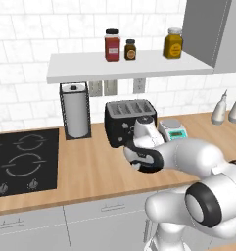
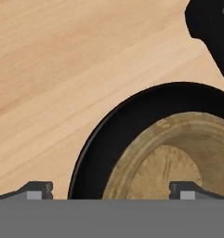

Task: Pick up the bowls on the counter and stack them on top of one another in the open cabinet. Place the smaller bowl on top of the larger bowl.

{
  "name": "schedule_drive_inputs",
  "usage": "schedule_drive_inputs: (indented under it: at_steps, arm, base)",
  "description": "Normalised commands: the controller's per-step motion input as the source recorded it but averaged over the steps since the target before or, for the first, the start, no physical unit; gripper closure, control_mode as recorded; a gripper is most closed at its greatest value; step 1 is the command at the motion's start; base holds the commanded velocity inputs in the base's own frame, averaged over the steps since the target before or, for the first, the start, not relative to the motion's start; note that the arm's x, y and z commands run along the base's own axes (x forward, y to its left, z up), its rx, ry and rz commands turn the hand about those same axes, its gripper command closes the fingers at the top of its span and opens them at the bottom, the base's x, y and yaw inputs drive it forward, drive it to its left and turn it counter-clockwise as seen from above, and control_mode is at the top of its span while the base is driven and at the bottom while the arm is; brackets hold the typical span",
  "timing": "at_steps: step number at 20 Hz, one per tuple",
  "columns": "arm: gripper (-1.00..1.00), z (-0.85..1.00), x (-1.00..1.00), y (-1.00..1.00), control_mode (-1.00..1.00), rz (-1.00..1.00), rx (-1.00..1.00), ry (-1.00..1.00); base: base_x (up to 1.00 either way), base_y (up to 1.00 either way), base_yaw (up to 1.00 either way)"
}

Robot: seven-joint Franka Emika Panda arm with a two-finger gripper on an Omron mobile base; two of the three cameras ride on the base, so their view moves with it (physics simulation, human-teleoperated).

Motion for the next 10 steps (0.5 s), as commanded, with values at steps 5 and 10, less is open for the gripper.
schedule_drive_inputs:
  at_steps: [5, 10]
  arm:
    - [-1.00, 0.03, -0.29, 0.00, -1.00, 0.00, 0.01, 0.03]
    - [-1.00, -0.33, 0.04, 0.00, -1.00, 0.00, 0.00, 0.04]
  base:
    - [0.00, 0.00, 0.00]
    - [0.00, 0.00, 0.00]
